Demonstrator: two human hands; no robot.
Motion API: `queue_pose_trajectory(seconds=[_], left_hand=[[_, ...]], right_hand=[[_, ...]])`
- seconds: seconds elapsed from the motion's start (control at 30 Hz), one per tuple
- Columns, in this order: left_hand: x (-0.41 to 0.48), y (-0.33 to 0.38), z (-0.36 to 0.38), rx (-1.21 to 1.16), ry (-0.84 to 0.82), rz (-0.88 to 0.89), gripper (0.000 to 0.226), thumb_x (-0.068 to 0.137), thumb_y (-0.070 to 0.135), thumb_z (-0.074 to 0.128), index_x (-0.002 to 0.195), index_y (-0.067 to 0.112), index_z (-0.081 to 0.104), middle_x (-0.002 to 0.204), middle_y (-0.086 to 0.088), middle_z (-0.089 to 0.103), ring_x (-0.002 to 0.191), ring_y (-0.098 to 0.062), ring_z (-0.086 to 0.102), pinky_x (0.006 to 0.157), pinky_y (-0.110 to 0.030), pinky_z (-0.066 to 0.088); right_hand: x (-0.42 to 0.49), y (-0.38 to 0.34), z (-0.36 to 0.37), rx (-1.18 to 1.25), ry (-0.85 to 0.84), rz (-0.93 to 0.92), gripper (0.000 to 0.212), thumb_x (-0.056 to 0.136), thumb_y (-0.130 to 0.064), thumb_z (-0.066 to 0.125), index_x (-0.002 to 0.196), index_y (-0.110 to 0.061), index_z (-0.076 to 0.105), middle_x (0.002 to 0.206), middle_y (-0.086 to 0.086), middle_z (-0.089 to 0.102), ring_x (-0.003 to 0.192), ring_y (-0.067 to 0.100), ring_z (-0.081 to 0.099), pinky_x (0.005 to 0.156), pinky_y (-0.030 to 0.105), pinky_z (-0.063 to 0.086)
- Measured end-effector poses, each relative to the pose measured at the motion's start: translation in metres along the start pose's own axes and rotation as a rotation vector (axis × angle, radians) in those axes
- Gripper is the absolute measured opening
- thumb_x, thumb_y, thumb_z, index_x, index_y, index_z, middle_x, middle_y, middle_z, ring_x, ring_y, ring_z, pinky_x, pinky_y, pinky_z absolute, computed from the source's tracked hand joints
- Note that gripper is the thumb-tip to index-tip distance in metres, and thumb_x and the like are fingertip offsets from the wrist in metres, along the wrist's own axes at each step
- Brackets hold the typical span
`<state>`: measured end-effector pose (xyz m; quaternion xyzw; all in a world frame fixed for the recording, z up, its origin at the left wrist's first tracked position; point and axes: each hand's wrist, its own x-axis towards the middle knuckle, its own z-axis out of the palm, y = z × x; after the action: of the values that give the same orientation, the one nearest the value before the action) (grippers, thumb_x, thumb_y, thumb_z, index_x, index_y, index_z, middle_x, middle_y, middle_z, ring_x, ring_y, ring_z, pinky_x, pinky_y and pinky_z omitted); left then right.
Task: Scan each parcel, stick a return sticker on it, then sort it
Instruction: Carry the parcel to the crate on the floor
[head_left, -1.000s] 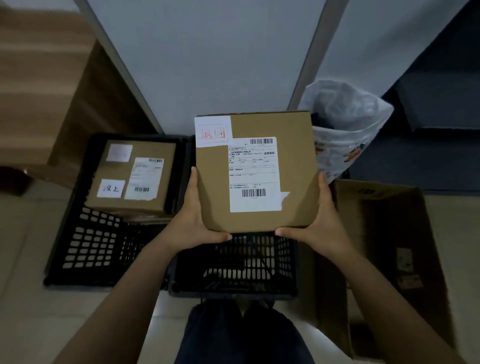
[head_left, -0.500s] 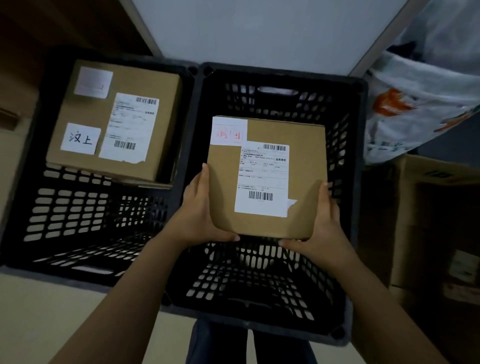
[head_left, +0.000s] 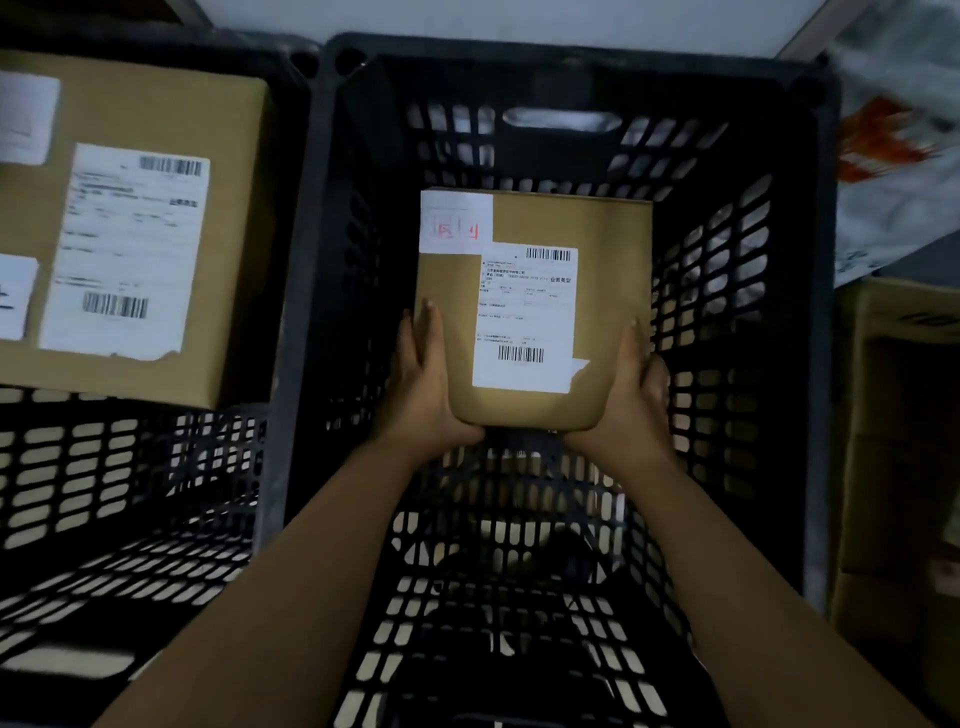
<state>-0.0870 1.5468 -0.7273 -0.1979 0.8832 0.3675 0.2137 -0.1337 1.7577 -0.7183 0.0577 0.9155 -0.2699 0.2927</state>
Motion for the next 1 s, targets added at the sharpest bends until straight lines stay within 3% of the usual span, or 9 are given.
queue_pose_trajectory(seconds=[0.1, 0.23, 0.4, 0.57, 0.67, 0.83, 1.0], left_hand=[[0.007, -0.005, 0.014, 0.039, 0.004, -0.035, 0.149, 0.058, 0.03, 0.089, 0.142, 0.034, -0.034, 0.153, 0.003, -0.03, 0.146, -0.03, 0.005, 0.109, -0.044, 0.032], [0.012, -0.012, 0.028, 0.035, -0.005, -0.075, 0.146, 0.061, 0.027, 0.088, 0.144, 0.033, -0.032, 0.154, -0.001, -0.029, 0.144, -0.036, 0.013, 0.106, -0.045, 0.034], [0.017, -0.012, 0.031, 0.103, -0.018, -0.041, 0.136, 0.064, 0.022, 0.085, 0.149, 0.033, -0.021, 0.153, 0.005, -0.03, 0.146, -0.032, 0.005, 0.11, -0.044, 0.032], [0.021, -0.007, 0.027, 0.137, -0.037, -0.055, 0.136, 0.063, 0.02, 0.085, 0.15, 0.031, -0.019, 0.155, 0.0, -0.03, 0.147, -0.029, -0.002, 0.111, -0.046, 0.032], [0.019, -0.002, 0.026, 0.211, -0.025, -0.073, 0.132, 0.066, 0.025, 0.085, 0.152, 0.027, -0.015, 0.156, -0.004, -0.027, 0.147, -0.028, -0.007, 0.113, -0.047, 0.024], [0.004, 0.006, 0.016, 0.267, 0.018, 0.005, 0.11, 0.075, 0.032, 0.079, 0.153, 0.017, 0.003, 0.161, -0.006, 0.0, 0.147, -0.025, 0.001, 0.117, -0.04, 0.014], [-0.033, 0.039, -0.013, 0.295, 0.056, 0.11, 0.081, 0.079, 0.03, 0.072, 0.146, 0.016, 0.03, 0.142, -0.01, 0.041, 0.132, -0.027, 0.033, 0.109, -0.036, 0.028]], right_hand=[[0.006, 0.0, 0.012, -0.025, 0.001, 0.037, 0.134, 0.065, -0.031, 0.083, 0.14, -0.05, -0.026, 0.157, 0.009, -0.008, 0.142, 0.035, 0.018, 0.104, 0.058, 0.038], [0.009, 0.004, 0.021, -0.073, 0.004, 0.058, 0.132, 0.069, -0.032, 0.082, 0.143, -0.046, -0.026, 0.158, 0.01, -0.014, 0.145, 0.035, 0.012, 0.103, 0.056, 0.037], [0.009, 0.01, 0.023, -0.063, -0.015, 0.106, 0.132, 0.067, -0.035, 0.085, 0.144, -0.048, -0.023, 0.159, 0.009, -0.008, 0.142, 0.036, 0.021, 0.1, 0.053, 0.039], [0.017, 0.008, 0.02, -0.086, -0.043, 0.121, 0.134, 0.067, -0.034, 0.085, 0.143, -0.047, -0.025, 0.159, 0.013, -0.015, 0.146, 0.037, 0.011, 0.106, 0.058, 0.036], [0.016, 0.005, 0.02, -0.173, -0.033, 0.121, 0.135, 0.066, -0.033, 0.086, 0.146, -0.04, -0.022, 0.159, 0.013, -0.015, 0.147, 0.035, 0.006, 0.113, 0.054, 0.027], [0.006, -0.006, 0.003, -0.205, -0.033, 0.029, 0.114, 0.069, -0.031, 0.081, 0.151, -0.031, 0.001, 0.158, 0.005, -0.006, 0.144, 0.033, 0.011, 0.116, 0.048, 0.024], [-0.024, -0.033, -0.035, -0.32, -0.052, -0.161, 0.076, 0.076, -0.025, 0.075, 0.142, -0.017, 0.038, 0.142, 0.01, 0.033, 0.132, 0.03, 0.033, 0.111, 0.038, 0.031]])
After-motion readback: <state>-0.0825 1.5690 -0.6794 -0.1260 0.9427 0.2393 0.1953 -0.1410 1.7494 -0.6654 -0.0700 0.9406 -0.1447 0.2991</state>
